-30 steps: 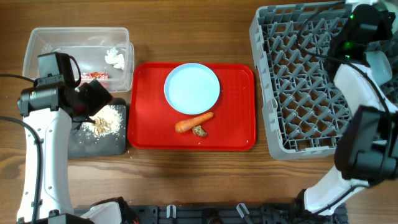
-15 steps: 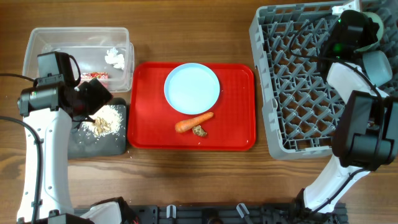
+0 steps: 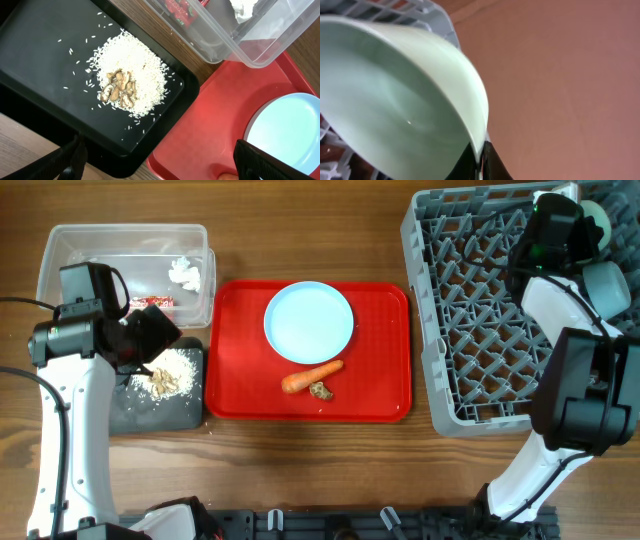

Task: Sort waste into correct bins and load items into the dishwasher rack
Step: 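Lower the teal bowl into the rack's back row and release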

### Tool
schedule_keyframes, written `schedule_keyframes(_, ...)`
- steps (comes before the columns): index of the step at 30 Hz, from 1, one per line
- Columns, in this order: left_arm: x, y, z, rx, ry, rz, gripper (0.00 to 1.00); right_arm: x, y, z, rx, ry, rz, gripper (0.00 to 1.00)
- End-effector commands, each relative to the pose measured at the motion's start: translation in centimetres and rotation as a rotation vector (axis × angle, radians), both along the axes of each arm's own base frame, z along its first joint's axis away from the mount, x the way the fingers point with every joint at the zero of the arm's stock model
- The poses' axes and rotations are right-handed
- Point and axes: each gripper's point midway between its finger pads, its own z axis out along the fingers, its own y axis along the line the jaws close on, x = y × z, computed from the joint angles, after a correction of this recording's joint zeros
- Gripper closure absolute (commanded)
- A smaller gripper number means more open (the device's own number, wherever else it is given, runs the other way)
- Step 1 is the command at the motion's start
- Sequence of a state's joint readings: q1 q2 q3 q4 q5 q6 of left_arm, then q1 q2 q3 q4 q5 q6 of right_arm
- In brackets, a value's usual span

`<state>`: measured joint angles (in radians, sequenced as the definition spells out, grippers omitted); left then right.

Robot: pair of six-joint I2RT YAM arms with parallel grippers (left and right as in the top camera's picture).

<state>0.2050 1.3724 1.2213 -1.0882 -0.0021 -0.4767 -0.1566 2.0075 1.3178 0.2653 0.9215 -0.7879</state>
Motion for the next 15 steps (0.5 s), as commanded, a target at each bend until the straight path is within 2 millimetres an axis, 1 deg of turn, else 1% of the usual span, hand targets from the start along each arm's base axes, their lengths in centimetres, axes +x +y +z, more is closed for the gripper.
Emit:
schedule_keyframes(1,0.2,0.0,0.7,-0.009,-0.028,0.011,0.05,-0.5,1.0,-3.6,0.052,0.06,0.004,0.93)
schedule_keyframes(6,0.2,0.0,0.7,-0.009,-0.028,0.011,0.05,-1.1,1.5,-4.0,0.068,0.044,-0.035,0.92)
schedule_keyframes(14,0.3,0.0,0.7,-0.009,-0.032,0.011,0.05,-1.9,3.3,-5.8,0.132,0.063,-0.048,0.74)
schedule_keyframes(15,0.2,0.0,0.7,-0.009,-0.031,0.011,0.05,-2.0,3.5,-6.0,0.139,0.063,-0.05,0.73)
